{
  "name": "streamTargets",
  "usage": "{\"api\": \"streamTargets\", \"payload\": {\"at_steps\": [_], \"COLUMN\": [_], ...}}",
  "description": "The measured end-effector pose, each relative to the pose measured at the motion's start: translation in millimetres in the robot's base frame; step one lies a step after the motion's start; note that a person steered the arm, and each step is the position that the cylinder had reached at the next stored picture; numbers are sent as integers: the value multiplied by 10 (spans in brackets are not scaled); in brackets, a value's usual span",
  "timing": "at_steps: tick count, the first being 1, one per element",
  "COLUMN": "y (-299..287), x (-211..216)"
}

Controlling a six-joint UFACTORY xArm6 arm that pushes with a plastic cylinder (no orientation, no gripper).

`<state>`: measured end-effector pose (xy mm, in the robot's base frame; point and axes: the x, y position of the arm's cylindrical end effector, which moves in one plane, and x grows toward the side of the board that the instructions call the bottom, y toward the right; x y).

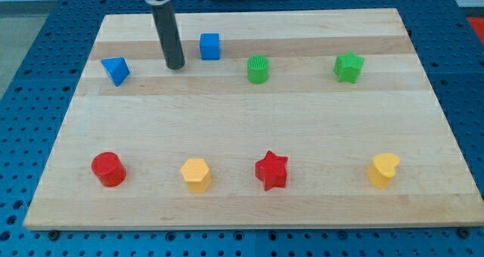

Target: Move the blue cube towards the top center

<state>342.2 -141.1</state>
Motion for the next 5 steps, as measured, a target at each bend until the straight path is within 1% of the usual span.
{"api": "streamTargets", "payload": {"at_steps": [1, 3, 4, 5], "y": [65, 434, 528, 529], "x": [71, 71, 31, -126]}}
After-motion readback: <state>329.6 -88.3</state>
